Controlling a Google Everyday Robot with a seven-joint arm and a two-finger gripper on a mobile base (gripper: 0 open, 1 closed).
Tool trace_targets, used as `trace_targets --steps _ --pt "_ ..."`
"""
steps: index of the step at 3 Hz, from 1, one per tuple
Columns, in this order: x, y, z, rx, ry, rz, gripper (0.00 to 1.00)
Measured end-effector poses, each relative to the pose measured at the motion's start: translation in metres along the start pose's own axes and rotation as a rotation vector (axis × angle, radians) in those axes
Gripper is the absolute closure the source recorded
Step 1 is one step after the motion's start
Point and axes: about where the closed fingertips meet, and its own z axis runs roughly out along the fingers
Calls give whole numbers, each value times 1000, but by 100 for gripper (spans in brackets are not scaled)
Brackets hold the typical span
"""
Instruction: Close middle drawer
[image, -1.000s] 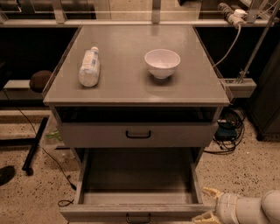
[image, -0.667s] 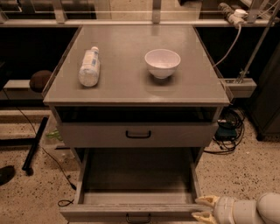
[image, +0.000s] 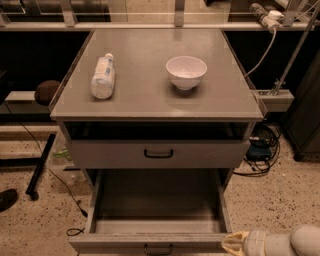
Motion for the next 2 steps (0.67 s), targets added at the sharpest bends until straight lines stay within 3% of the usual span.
trace_targets --steps 2 --pt "15 4 20 -29 8 22 100"
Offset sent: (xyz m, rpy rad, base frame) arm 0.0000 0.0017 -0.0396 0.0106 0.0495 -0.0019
